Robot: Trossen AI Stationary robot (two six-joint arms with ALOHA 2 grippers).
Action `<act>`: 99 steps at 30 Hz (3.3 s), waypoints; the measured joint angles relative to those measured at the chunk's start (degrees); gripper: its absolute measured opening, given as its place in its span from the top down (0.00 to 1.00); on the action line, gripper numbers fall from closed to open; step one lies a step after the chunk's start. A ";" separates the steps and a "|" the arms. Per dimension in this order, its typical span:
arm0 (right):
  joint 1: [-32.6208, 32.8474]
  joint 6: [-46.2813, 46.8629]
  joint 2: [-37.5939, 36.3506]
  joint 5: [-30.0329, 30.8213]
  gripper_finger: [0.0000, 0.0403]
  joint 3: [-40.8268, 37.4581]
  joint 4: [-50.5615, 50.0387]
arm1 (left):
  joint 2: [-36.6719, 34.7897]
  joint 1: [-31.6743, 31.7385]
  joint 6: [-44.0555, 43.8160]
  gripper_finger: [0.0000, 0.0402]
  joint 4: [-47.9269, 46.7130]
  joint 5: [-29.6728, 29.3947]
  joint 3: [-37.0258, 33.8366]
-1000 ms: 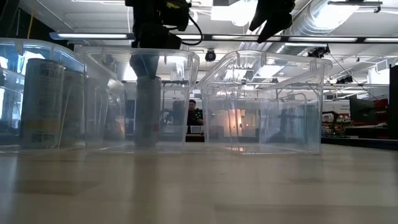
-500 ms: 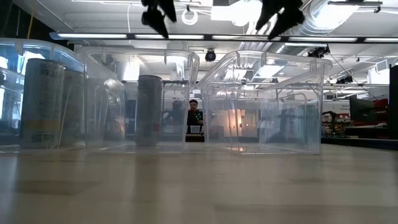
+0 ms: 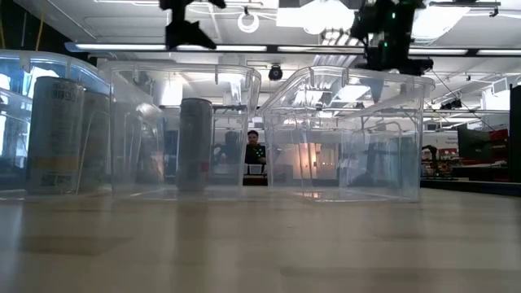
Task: Sort soda cans
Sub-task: Put the green soda can into the right transparent container
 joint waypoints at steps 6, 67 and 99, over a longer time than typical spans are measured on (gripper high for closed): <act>-6.67 -1.76 4.22 -2.70 0.14 -0.04 0.15 | -6.56 -3.29 -8.36 0.11 7.49 -2.06 -9.15; 16.25 -3.52 -12.79 -24.28 0.30 -13.73 28.59 | -19.73 -4.91 -6.44 0.11 19.61 -14.77 -10.25; 38.34 16.17 15.16 -15.52 0.30 -9.62 21.65 | -19.59 -4.86 -3.50 0.11 12.09 -10.34 -10.25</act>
